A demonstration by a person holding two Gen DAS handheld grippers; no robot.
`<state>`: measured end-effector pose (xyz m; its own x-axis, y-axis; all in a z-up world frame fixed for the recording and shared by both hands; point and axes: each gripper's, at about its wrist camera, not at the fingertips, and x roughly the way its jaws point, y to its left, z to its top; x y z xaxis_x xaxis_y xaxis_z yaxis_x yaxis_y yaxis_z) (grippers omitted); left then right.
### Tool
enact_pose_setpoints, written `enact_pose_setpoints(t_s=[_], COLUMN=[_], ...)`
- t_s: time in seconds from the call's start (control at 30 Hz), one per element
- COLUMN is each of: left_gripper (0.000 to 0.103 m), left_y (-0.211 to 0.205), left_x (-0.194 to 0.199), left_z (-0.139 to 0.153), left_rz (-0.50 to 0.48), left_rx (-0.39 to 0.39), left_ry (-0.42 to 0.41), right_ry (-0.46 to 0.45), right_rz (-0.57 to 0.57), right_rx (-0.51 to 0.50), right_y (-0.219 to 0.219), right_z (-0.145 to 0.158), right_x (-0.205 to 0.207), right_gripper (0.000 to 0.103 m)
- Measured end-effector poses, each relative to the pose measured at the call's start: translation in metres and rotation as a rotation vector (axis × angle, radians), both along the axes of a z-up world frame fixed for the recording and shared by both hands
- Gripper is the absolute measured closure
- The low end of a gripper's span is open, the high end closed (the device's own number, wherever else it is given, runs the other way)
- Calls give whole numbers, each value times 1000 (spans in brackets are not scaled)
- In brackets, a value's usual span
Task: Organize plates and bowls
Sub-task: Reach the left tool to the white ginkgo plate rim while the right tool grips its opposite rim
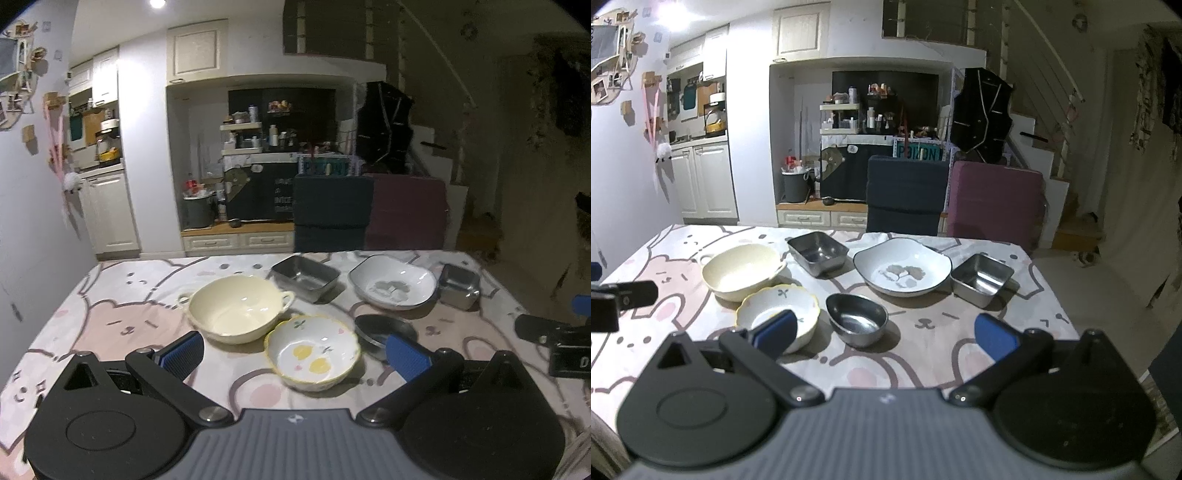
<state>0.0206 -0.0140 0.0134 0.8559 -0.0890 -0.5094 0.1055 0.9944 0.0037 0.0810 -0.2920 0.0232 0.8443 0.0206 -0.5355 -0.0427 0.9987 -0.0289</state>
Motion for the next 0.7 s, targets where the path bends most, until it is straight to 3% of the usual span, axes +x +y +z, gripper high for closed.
enact_pose_setpoints(t_s=[0.27, 0.47, 0.7], left_gripper=[0, 0, 0], left_y=[-10, -27, -51], left_x=[37, 76, 138], left_z=[18, 31, 30], left_rz=[-72, -165, -263], left_rx=[-1, 41, 56], left_ry=[-17, -93, -171], right_ry=[-53, -156, -171], right_rz=[-31, -25, -7], right_rx=[12, 11, 39], right_y=[-4, -12, -22], right_z=[2, 11, 21], right_x=[10, 22, 53], right_gripper=[0, 0, 0])
